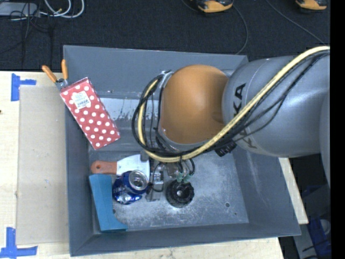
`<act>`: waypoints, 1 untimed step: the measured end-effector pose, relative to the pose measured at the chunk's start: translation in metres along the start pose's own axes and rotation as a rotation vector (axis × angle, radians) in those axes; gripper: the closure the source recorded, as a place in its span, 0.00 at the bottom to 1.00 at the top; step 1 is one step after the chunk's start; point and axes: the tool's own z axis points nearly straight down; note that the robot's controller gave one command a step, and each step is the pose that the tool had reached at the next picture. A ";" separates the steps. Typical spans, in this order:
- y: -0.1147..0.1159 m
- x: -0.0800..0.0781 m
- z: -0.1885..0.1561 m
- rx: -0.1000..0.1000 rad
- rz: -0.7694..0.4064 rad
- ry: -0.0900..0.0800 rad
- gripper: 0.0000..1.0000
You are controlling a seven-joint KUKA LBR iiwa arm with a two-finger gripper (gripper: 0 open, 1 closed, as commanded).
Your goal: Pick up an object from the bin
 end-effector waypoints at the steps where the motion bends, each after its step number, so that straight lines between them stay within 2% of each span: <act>1: -0.001 -0.002 -0.005 -0.001 0.004 -0.008 0.00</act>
Offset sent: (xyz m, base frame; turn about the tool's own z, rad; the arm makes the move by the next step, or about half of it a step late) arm 0.0008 -0.0199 -0.0310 -0.0921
